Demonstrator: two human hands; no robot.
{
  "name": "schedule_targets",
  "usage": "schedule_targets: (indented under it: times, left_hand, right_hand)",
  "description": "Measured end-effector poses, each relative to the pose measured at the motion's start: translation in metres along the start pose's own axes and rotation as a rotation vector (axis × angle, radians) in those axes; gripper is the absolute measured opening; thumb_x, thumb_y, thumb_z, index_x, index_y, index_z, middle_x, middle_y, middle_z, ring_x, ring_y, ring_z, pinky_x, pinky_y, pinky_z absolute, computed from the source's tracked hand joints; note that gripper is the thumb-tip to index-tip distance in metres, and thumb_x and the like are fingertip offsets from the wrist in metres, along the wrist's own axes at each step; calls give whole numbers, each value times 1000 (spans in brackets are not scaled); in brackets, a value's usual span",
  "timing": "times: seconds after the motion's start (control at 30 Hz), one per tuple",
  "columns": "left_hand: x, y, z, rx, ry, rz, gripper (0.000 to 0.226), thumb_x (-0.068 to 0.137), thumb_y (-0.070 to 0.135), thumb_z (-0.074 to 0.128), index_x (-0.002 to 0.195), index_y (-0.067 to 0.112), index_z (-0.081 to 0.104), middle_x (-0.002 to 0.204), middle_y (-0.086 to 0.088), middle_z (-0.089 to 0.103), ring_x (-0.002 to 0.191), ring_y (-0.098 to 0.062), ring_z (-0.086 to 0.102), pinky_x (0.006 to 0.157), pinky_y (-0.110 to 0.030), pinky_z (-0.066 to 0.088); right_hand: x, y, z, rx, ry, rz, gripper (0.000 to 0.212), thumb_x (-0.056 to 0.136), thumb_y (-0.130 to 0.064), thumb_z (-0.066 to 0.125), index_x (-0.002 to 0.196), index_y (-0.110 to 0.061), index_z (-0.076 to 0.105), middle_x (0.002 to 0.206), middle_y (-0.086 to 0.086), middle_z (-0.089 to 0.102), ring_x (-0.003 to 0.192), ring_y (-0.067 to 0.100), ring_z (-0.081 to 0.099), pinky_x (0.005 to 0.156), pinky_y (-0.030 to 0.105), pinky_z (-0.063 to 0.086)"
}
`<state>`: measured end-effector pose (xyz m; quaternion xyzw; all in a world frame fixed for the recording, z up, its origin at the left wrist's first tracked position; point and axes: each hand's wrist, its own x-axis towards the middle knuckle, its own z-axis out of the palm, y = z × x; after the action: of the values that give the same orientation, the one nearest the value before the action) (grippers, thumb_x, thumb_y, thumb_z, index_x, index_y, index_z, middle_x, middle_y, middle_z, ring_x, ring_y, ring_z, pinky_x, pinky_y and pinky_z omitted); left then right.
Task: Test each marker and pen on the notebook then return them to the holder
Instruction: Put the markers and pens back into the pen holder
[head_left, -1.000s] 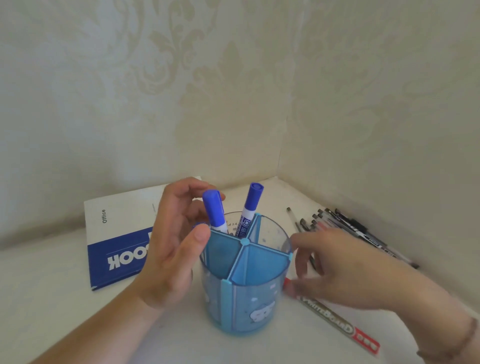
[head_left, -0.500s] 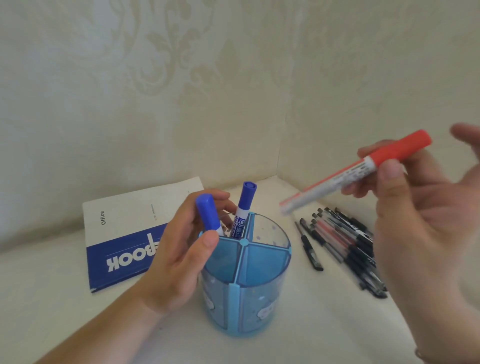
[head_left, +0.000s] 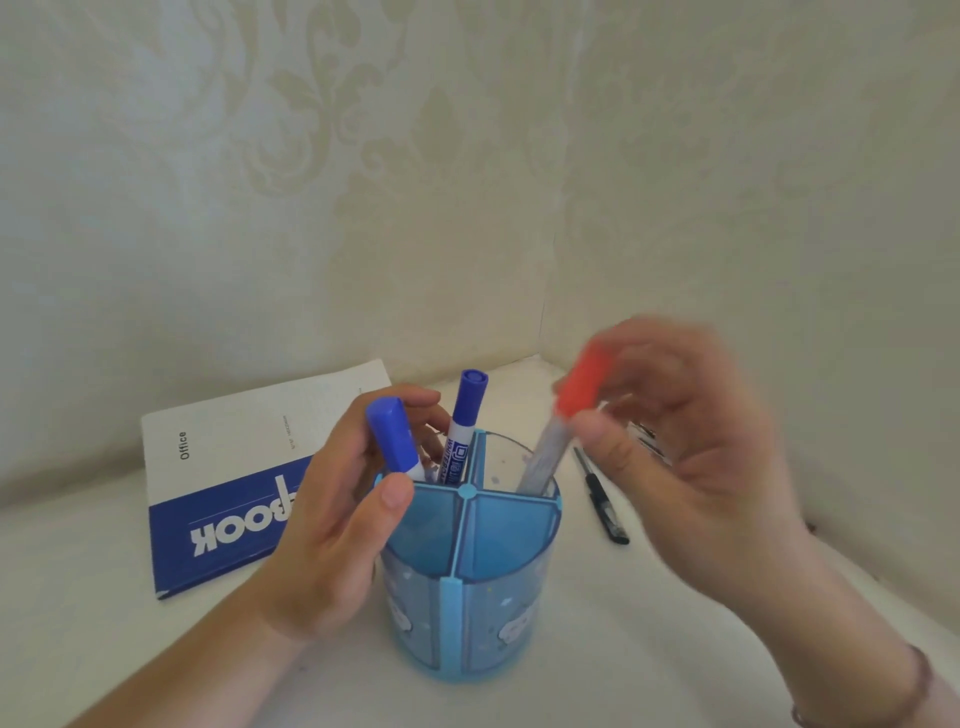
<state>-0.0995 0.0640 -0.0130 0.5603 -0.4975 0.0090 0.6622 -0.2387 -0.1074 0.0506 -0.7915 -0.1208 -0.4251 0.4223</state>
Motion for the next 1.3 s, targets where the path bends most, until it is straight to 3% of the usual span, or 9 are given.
schedule_targets:
  times: [0.13,0.3,0.43,0.57,0.67,0.93,1.07,1.2,1.3]
  left_hand:
    - [0,1,0,-31,14,-16,47,91,58,48,125,26,54,119,1,61,108,-23,60,92,-34,50]
    - [1,0,-1,-23,18,-18,68,86,71,44,125,16,52,113,0,62,105,-22,59,91,-31,49]
    - [0,0,-1,-35,14,-18,66,86,71,45,124,19,53,115,-6,61,105,-27,58,92,-34,50]
    - [1,1,0,-22,31,0,63,87,70,45,123,20,54,116,0,61,107,-23,59,92,-30,50]
    - [2,1,-1,-16,42,1,58,87,71,44,122,27,56,114,3,62,108,-23,59,92,-32,50]
    - [1,1,-2,10,46,-4,55,87,71,42,122,32,57,112,5,63,104,-22,60,92,-34,51]
    - [1,1,-2,6,49,-21,58,87,71,43,122,27,57,112,1,62,105,-26,59,93,-40,50]
    - [0,1,-2,12,44,-39,57,88,71,42,122,28,57,112,-1,62,105,-27,59,94,-40,50]
    - [1,1,-1,-6,45,-37,55,88,70,43,122,29,57,113,-2,62,106,-26,59,95,-39,50]
  right_hand:
    - [-2,4,-9,-196,-164,102,27,92,-30,60,119,-33,62,109,-17,67,97,14,63,73,26,50]
    - [3,39,-61,-811,-198,604,34,87,-9,61,74,-41,65,85,-17,65,67,5,54,55,23,43]
    - [-4,65,-70,-1016,-402,959,24,74,-15,62,63,-36,65,89,-9,69,78,15,64,74,36,57]
    - [-3,65,-65,-1042,-431,943,8,66,-37,71,75,-37,70,81,-15,65,77,13,63,73,34,57]
    - [-4,65,-56,-1056,-499,926,36,59,-57,74,88,-37,68,85,-14,62,80,13,62,73,34,55]
    - [-6,62,-33,-1275,-469,804,18,78,-46,65,86,-30,65,90,-7,65,87,20,63,64,25,41]
    - [-2,58,-44,-1002,-255,772,12,87,-40,61,83,-28,65,82,-7,67,75,19,63,68,29,53]
    - [7,26,-33,-23,205,573,15,96,-14,54,103,-27,57,72,1,69,58,17,57,51,27,48]
    - [7,13,-22,274,231,477,32,97,-8,49,112,-36,43,72,7,69,60,25,57,53,41,51]
